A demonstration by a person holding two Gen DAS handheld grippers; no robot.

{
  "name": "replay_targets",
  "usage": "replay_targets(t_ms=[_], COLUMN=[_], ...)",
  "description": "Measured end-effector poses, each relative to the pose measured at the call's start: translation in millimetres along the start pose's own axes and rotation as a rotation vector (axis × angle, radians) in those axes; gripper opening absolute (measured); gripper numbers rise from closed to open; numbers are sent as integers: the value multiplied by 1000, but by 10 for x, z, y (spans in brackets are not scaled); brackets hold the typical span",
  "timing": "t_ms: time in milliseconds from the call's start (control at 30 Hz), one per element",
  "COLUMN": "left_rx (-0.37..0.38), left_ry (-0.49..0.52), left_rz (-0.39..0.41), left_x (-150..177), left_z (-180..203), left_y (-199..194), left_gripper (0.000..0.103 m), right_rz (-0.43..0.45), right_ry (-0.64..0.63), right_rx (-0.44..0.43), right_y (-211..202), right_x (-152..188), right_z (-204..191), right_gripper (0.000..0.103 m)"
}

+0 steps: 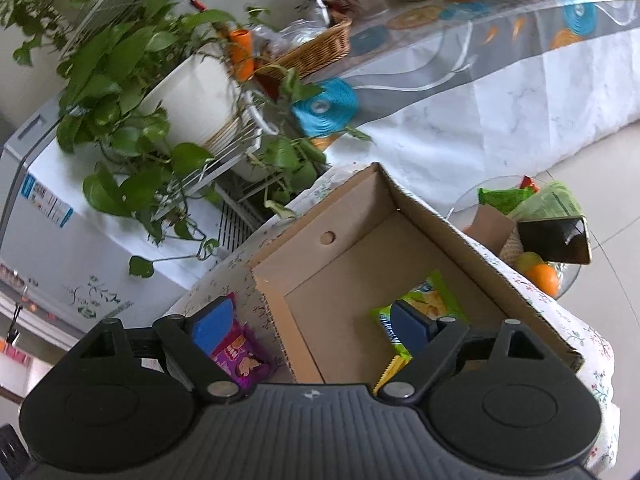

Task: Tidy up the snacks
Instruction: 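Open both tools to drop the packs into the cardboard box, then move both tools back over the remaining snack packs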

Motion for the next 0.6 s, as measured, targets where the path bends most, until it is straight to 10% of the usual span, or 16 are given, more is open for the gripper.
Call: replay_targets(t_ms=[600], left_rx=[-167], left_ry=[-130], left_rz=[45], left_x=[-226], left_z=[-1270], left_y=[-362], left_gripper=[90], right_rz=[-58], right_ry=[-215], right_rx=[-101], right_y=[246], right_x=[192], right_z=[-591], right_gripper=[93])
Point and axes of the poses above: each gripper's, at about its wrist camera, not at the fingertips, and y roughly the way its jaws point, z to its right, x to its underside, the point moved 3 cm from there along y, roughly the way its jaws point, and after that the axes turned 8 degrees about -y, right-handed, at the moved point
